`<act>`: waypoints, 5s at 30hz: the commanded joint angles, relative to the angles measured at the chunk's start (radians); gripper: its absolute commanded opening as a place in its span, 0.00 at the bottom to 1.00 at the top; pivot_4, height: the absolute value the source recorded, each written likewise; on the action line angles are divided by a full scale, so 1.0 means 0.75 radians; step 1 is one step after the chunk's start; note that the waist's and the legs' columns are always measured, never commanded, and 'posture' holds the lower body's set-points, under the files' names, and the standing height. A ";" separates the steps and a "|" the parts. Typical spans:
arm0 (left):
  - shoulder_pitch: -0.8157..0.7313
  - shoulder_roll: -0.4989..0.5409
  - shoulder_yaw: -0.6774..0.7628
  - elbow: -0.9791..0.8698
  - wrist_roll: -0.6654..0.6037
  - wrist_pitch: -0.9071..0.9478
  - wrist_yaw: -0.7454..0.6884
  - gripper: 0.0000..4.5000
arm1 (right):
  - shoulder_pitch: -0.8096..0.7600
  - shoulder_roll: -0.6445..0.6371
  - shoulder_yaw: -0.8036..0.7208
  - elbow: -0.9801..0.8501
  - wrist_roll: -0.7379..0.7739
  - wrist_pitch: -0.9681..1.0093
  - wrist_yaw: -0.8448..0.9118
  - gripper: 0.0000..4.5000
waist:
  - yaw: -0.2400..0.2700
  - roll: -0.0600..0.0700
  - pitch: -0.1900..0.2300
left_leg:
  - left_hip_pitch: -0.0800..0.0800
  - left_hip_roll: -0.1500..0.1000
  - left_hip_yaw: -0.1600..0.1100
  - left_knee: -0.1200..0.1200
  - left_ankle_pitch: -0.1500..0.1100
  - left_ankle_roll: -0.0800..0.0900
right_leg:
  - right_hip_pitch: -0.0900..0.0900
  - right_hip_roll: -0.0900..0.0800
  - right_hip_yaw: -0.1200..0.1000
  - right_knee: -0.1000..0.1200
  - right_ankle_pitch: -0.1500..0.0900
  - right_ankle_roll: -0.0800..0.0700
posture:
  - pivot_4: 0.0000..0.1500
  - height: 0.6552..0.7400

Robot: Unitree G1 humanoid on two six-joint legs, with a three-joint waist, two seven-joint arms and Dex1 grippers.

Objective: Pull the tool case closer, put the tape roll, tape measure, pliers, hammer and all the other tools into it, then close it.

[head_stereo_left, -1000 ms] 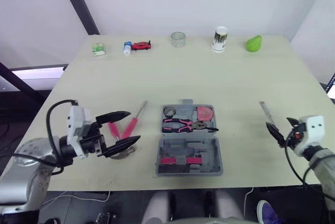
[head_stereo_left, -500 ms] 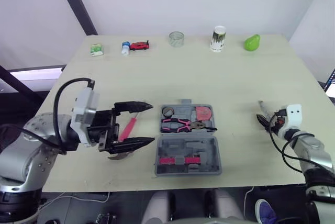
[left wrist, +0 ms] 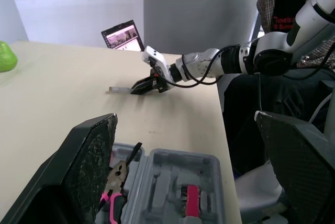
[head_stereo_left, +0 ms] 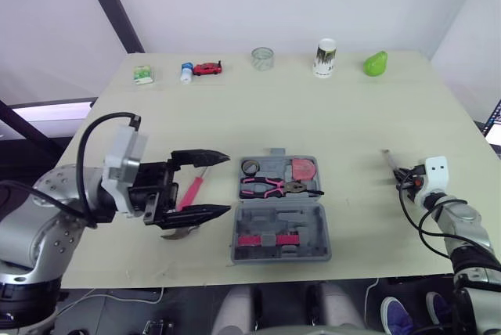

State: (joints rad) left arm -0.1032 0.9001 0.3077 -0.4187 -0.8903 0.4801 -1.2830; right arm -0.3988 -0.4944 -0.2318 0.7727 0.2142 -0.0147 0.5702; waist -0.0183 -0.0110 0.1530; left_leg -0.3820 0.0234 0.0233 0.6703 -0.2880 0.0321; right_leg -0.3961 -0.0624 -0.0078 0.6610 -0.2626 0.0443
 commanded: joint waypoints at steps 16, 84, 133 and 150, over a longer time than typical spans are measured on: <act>-0.015 -0.008 0.022 0.079 0.079 -0.101 -0.060 1.00 | 0.364 -0.144 0.050 -1.009 0.157 0.341 0.216 0.01 | 0.005 0.004 0.003 | 0.000 0.001 -0.001 0.000 0.000 0.000 | 0.000 0.000 -0.001 0.000 0.000 0.000 | 1.00 1.00; 0.241 0.089 0.024 0.617 0.330 -0.728 -0.442 1.00 | -0.387 0.179 1.338 -1.152 -0.422 0.955 0.421 0.01 | -0.015 -0.004 0.007 | -0.021 0.000 -0.004 0.007 0.000 0.000 | -0.020 0.000 -0.006 0.008 0.000 0.000 | 1.00 1.00; 0.200 0.061 0.000 0.596 0.343 -0.678 -0.404 1.00 | -0.131 0.207 1.145 -0.710 -0.435 0.294 0.527 0.02 | -0.026 -0.005 0.007 | -0.019 0.000 -0.003 0.008 0.000 -0.001 | -0.019 0.000 -0.005 0.009 0.000 0.000 | 1.00 1.00; 0.202 0.011 0.070 0.517 0.275 -0.481 -0.222 1.00 | -0.023 0.301 0.758 -1.035 -0.117 0.191 0.417 0.02 | -0.019 -0.009 0.004 | -0.002 0.001 -0.004 0.008 0.000 -0.001 | -0.004 -0.001 -0.004 0.012 0.000 -0.001 | 1.00 1.00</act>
State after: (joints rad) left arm 0.0518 0.9054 0.3137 0.0000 -0.6547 0.0987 -1.4700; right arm -0.4100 -0.2768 0.3981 0.0918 0.0665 0.1311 0.8992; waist -0.0329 -0.0175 0.1562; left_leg -0.3836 0.0243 0.0206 0.6763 -0.2878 0.0315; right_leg -0.3989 -0.0631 -0.0105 0.6701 -0.2626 0.0439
